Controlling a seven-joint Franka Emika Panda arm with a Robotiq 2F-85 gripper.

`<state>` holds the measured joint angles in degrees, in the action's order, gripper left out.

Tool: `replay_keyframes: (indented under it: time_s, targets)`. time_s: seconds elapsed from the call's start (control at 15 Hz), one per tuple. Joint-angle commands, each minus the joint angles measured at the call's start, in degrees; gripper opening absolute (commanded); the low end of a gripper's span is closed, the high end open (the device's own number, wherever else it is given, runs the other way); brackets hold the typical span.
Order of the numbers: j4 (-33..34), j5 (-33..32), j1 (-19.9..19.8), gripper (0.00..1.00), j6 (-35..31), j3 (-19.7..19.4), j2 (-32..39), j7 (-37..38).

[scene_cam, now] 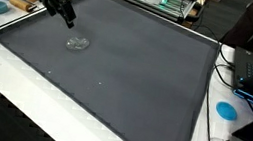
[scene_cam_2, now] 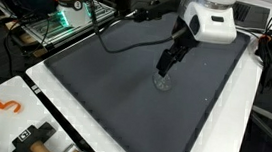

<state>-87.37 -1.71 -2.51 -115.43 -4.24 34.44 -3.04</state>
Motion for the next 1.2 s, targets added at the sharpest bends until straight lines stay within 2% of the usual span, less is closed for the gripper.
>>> replay_keyframes:
  time_s: [0.0, 0.47, 0.8, 1.13]
  targets:
    - [-1.44, -2.83, -1.24, 1.00, -1.64, 1.86, 1.07, -9.64]
    - [-5.41, -8.33, -2.13, 1.00, -7.07, 4.54, 1.11, -27.29]
    - [-9.47, -6.97, -5.31, 1.00, -11.77, 7.75, 0.63, -42.06]
    - [-11.36, -7.18, -5.49, 1.00, -13.62, 7.79, 1.26, -48.17]
